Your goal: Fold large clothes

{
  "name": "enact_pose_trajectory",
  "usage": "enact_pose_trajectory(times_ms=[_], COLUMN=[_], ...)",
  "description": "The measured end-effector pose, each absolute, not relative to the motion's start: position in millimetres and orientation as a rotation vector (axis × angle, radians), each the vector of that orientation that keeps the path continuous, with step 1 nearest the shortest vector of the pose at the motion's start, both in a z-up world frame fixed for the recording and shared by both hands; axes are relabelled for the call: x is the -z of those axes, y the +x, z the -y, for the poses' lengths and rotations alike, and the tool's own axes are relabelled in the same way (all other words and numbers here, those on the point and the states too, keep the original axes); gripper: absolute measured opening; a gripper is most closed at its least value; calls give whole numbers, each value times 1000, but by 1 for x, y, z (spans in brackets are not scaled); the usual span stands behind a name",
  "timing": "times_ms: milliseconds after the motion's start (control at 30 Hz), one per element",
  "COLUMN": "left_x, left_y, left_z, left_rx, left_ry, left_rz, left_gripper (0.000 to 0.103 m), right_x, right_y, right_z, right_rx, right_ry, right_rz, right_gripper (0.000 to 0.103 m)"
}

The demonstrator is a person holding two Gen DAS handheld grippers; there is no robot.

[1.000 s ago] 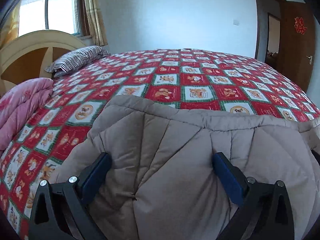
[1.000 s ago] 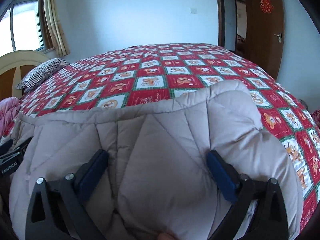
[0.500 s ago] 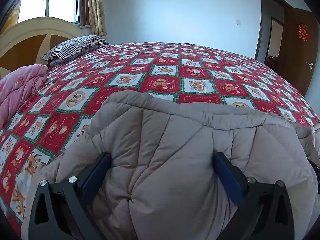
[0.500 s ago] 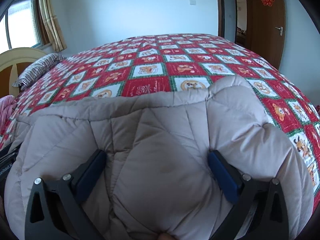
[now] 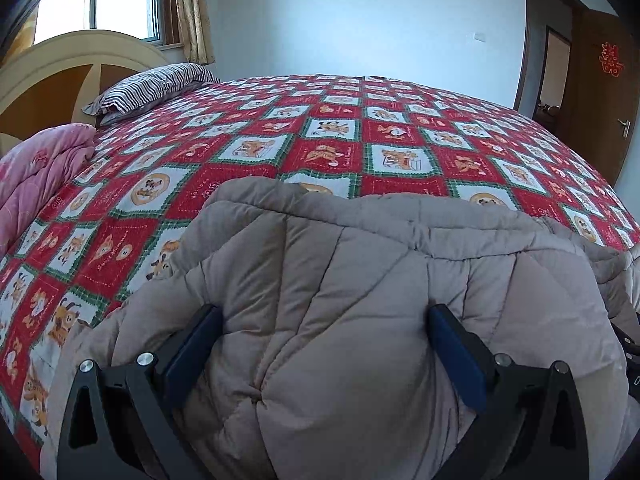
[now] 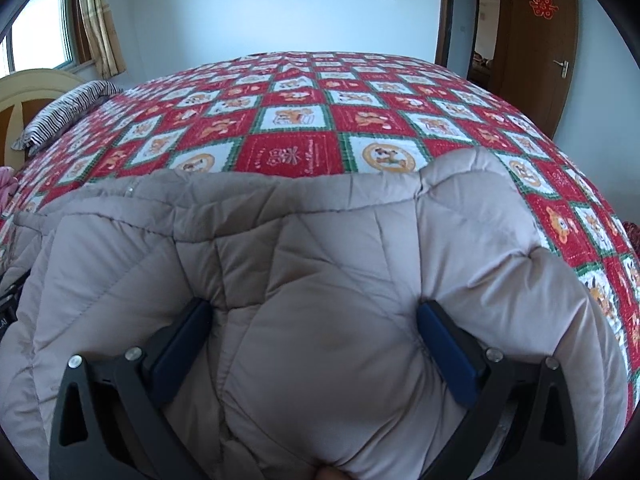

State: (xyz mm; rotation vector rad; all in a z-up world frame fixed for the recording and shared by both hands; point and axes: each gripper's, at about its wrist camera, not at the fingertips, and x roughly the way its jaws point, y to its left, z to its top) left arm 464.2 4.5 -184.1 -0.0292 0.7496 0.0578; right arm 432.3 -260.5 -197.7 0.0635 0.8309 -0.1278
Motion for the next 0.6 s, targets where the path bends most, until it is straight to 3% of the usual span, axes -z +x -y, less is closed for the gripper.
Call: enact_pose_trajectory(times_ms=[600], left_x=[185], left_y=[465], left_z=[-1], left_rx=[-69], left_ry=[-2], left_rz=[-758], left_gripper=[102], right_x=[202], right_y=[440], right_z=[255], right_rx=[156], right_ry=[16], right_rz=[-868], right_gripper=[103])
